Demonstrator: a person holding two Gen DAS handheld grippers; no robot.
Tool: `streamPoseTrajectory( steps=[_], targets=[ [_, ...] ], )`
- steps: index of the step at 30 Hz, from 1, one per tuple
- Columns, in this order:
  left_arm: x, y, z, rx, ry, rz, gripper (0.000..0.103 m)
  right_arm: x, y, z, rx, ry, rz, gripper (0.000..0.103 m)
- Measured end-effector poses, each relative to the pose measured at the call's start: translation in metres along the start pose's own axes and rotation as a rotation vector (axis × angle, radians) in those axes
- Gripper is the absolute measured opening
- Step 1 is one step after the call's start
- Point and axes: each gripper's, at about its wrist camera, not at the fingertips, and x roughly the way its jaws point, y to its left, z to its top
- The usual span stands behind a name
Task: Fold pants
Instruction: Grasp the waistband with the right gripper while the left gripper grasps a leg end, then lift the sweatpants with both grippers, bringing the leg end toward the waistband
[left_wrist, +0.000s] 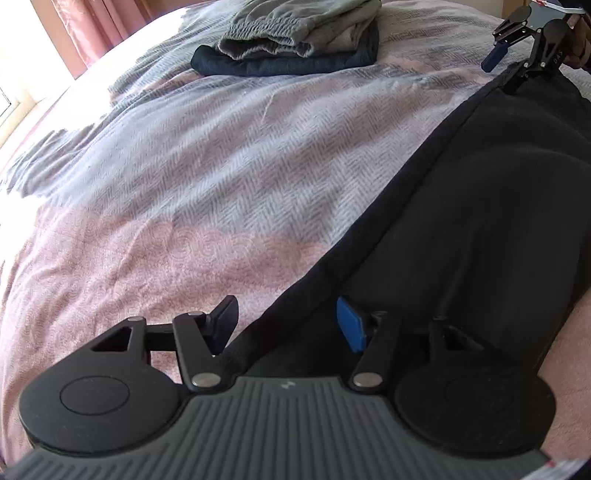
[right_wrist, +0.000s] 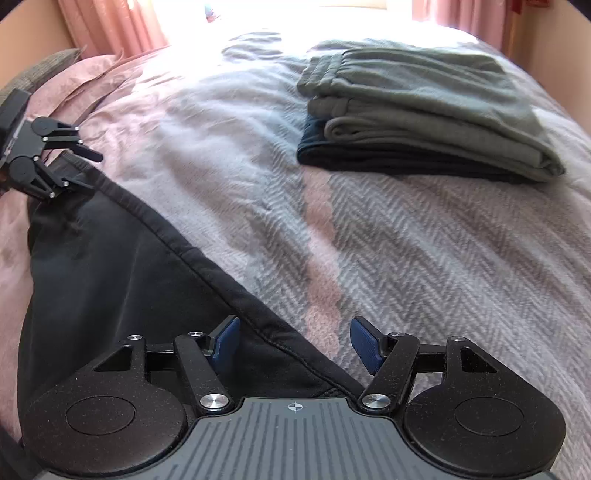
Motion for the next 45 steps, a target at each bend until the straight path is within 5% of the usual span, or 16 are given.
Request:
streamPoseTrajectory(
  steps=[3,4,5,6,10,17,22,26,29,32,35,39,45],
  targets=[
    [0.012,0.002,-0.004,0.015,0.032,-0.011,0.058,0.009,-0.004,-0.002,0.005,0.018,0.032,0.063],
    [0.015,0.000,-0.004,0.022,0.036,-0.014,0.048,0.012,-0.005,-0.003,0.009,0.020,0.042,0.054],
    [0.016,-0.004,-0.004,0.034,0.039,-0.032,0.039,0.013,-0.006,-0.003,0.012,0.024,0.064,0.035],
    [0.016,-0.009,-0.004,0.051,0.037,-0.038,0.026,0.014,-0.005,-0.002,0.018,0.028,0.091,0.033],
    [0.003,-0.034,-0.009,0.116,0.003,0.109,0.002,0.000,0.015,-0.009,-0.073,0.005,0.012,0.010],
    [-0.107,-0.071,-0.026,-0.079,-0.173,0.271,0.001,-0.087,0.083,-0.032,-0.180,-0.202,-0.134,0.007],
    [-0.213,-0.140,-0.072,-0.271,-0.226,0.278,0.001,-0.169,0.173,-0.085,-0.302,-0.271,-0.223,0.007],
    [-0.264,-0.217,-0.132,-0.447,-0.168,0.202,0.001,-0.218,0.243,-0.149,-0.337,-0.213,-0.246,0.007],
    [-0.271,-0.272,-0.183,-0.607,-0.035,0.130,0.003,-0.224,0.285,-0.203,-0.318,-0.069,-0.229,0.008],
    [-0.271,-0.311,-0.221,-0.735,0.093,0.050,0.004,-0.200,0.310,-0.249,-0.226,0.149,-0.236,0.010],
    [-0.281,-0.318,-0.242,-0.792,0.101,0.062,0.009,-0.179,0.319,-0.280,-0.133,0.256,-0.380,0.010],
    [-0.290,-0.281,-0.263,-0.938,0.043,0.168,0.036,-0.189,0.292,-0.280,0.231,0.158,-0.402,0.010],
    [-0.272,-0.199,-0.312,-1.389,-0.086,0.260,0.049,-0.214,0.218,-0.298,0.973,-0.130,-0.342,0.017]
  ],
)
